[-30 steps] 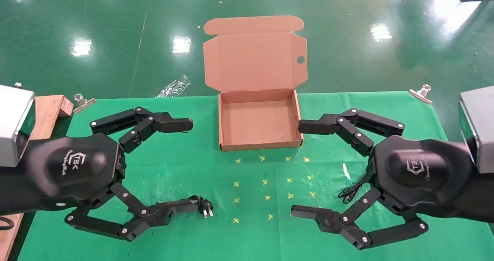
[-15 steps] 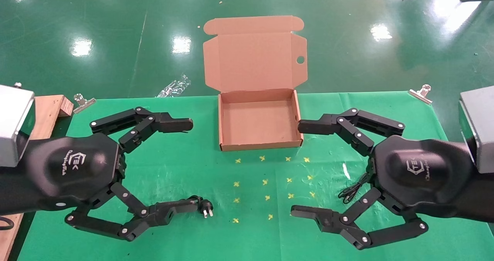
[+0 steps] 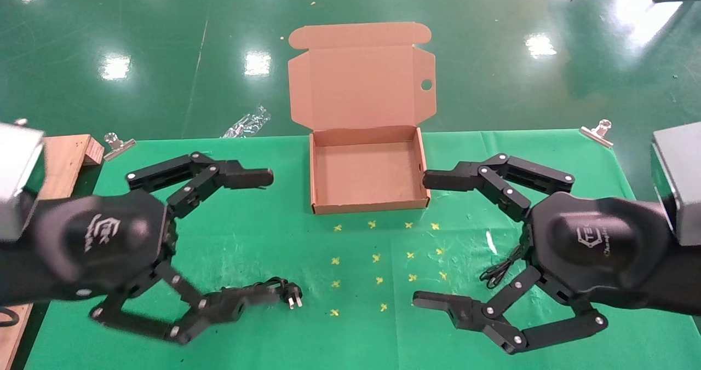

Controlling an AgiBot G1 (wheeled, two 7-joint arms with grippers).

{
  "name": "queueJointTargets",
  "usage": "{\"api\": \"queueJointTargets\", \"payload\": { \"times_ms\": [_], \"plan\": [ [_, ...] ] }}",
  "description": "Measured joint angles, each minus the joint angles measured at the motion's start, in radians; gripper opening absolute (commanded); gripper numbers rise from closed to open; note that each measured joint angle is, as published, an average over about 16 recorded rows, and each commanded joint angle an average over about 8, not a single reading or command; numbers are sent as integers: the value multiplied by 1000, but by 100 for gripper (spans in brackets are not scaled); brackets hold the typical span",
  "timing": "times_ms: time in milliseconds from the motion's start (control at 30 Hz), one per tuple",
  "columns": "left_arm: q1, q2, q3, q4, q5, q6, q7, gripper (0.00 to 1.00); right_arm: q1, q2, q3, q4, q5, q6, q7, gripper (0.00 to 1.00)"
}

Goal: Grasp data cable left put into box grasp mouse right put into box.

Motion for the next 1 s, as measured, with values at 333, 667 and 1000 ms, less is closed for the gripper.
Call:
{"api": "queueJointTargets", "payload": {
  "times_ms": [333,667,1000],
  "plan": [
    [-60,39,145,-32,441,-66,40,100,-2,62,-68,37,-219,43,39,100],
    [-84,151,279,-29,824,-178,-37,100,2,74,-96,49,-299,55,54,100],
    [-71,238,348,-29,1021,-241,-146,100,4,84,-104,52,-322,50,55,100]
  ]
}}
